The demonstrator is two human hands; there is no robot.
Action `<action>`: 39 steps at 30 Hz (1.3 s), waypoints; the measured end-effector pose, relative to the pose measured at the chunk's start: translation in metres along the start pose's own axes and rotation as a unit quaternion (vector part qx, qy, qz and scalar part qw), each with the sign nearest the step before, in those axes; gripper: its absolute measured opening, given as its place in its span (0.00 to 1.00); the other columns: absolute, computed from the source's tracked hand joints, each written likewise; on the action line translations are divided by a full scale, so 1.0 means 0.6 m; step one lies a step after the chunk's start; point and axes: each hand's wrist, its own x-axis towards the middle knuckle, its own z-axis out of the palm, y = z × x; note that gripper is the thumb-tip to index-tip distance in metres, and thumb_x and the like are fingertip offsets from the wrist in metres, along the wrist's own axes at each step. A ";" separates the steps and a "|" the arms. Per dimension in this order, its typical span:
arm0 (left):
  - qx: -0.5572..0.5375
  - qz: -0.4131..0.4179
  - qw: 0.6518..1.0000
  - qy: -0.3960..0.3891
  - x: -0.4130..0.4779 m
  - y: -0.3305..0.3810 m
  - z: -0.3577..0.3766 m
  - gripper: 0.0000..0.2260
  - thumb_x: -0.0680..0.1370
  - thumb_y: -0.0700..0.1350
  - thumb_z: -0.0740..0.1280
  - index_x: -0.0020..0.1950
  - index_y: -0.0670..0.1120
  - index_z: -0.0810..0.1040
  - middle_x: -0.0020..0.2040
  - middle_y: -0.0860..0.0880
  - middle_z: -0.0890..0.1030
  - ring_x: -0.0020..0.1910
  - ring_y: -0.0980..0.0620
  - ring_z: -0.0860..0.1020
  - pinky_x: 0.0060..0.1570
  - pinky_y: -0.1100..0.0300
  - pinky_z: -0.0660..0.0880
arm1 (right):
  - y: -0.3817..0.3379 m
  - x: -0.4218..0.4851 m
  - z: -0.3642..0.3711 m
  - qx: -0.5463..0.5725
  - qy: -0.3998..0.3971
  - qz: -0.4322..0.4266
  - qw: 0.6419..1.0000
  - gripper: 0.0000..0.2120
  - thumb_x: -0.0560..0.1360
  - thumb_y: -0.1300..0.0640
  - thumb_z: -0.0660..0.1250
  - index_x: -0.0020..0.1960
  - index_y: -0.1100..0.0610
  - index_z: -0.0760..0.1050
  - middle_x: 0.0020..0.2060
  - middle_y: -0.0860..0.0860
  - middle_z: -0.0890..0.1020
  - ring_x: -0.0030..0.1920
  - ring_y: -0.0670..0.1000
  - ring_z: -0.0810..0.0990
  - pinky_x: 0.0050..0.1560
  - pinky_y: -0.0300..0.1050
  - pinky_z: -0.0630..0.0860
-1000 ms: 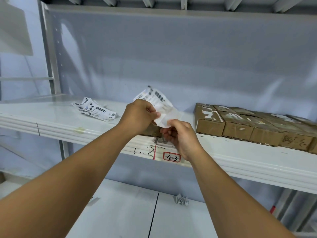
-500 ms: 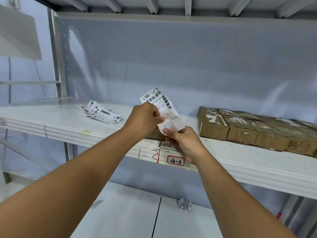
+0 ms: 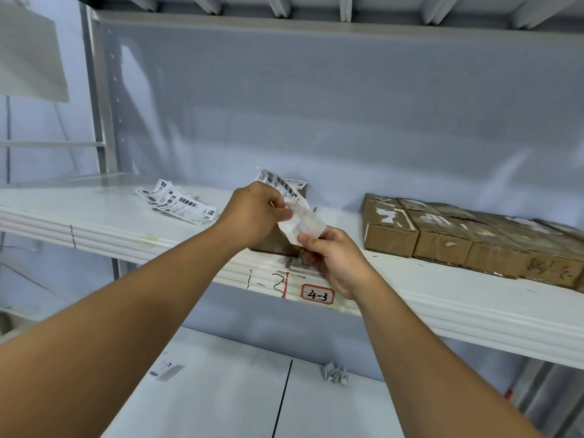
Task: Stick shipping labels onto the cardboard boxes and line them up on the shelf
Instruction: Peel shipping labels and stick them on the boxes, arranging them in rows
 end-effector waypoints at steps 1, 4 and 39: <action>0.005 0.001 1.000 -0.002 0.001 0.000 -0.001 0.07 0.74 0.46 0.71 0.38 0.45 0.79 0.37 0.49 0.77 0.33 0.54 0.72 0.31 0.64 0.66 | 0.001 0.001 -0.001 0.003 -0.002 0.004 1.000 0.08 0.76 0.67 0.64 0.41 0.58 0.76 0.30 0.49 0.76 0.29 0.45 0.70 0.36 0.38 0.70; 0.017 0.004 1.000 -0.008 0.004 -0.001 -0.009 0.08 0.74 0.46 0.71 0.36 0.47 0.79 0.34 0.50 0.77 0.31 0.55 0.71 0.30 0.64 0.66 | 0.003 0.004 -0.005 0.003 -0.021 0.008 1.000 0.06 0.76 0.67 0.64 0.43 0.60 0.76 0.33 0.51 0.75 0.29 0.45 0.69 0.39 0.41 0.68; 0.000 0.071 0.995 0.069 -0.014 0.019 0.054 0.17 0.73 0.50 0.71 0.28 0.50 0.68 0.26 0.53 0.69 0.27 0.57 0.68 0.26 0.65 0.60 | 0.006 -0.005 0.003 0.011 0.046 -0.048 0.998 0.09 0.79 0.61 0.60 0.42 0.59 0.77 0.29 0.53 0.80 0.30 0.53 0.77 0.34 0.42 0.73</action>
